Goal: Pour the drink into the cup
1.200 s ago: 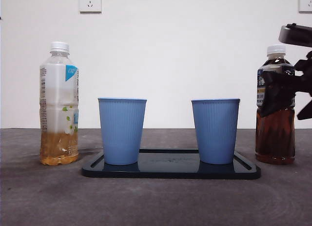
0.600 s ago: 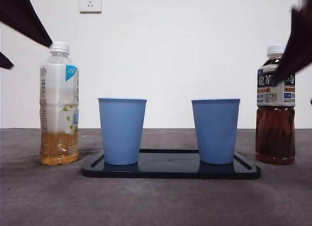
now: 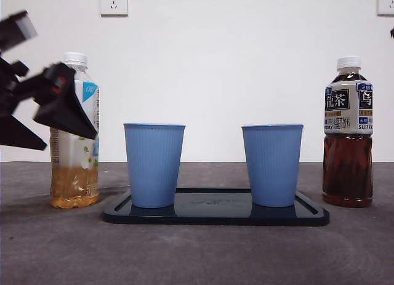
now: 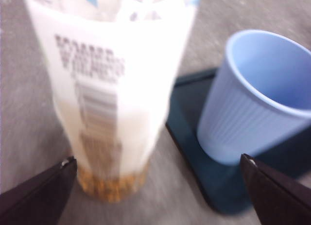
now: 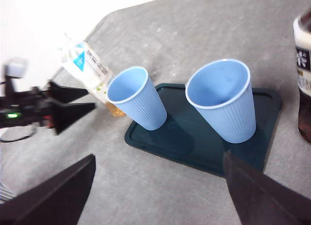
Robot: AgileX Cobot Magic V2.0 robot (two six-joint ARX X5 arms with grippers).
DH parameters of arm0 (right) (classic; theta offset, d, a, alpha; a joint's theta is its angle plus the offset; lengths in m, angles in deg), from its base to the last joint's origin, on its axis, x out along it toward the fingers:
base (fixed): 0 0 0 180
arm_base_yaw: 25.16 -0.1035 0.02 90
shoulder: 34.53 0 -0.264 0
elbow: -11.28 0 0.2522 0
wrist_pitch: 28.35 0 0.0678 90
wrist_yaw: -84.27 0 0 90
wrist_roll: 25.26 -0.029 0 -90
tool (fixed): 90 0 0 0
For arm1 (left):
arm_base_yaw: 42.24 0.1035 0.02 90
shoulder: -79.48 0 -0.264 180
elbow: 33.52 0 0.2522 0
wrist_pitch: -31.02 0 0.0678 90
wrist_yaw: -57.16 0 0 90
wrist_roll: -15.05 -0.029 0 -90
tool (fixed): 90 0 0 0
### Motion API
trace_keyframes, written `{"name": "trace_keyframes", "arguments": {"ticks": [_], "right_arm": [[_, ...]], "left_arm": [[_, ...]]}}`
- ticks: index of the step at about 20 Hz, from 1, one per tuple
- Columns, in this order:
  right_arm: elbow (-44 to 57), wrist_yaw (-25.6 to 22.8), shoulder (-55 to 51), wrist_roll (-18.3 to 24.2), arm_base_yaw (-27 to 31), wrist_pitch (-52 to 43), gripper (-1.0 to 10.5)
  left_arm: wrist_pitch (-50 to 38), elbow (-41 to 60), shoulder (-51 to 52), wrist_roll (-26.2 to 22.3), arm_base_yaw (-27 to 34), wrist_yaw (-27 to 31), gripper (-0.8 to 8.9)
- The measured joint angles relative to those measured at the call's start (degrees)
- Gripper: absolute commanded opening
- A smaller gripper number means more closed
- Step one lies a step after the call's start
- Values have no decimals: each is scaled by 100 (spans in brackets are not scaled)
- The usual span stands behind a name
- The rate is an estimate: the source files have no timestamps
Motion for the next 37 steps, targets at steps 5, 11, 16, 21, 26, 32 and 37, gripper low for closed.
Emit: {"name": "trace_keyframes", "arguments": {"ticks": [5,11,16,21,26,32,37], "right_arm": [[-306,361,13,219,0,671,377],[-435,494,57,380,-28,809,377],[-444,496,59,426,-28,887,377],[-444,490,61,544,-28,890,377],[-444,490,61,570,-28,890,377],[-444,501,61,745,-28,1132,377],[-444,654,157,1047,-28,1360,377]], "left_arm": [[-896,0,-828,20,4,87,563],[-1329,0,-1198,13,7,588,563],[-1917,0,-1268,-4,15,603,558],[-2026,0,-1377,-52,15,603,325],[-2109,0,-1377,-90,15,610,235],[-1281,-79,-966,-407,15,610,203],[1003,-866,-413,-1432,4,1102,181]]}}
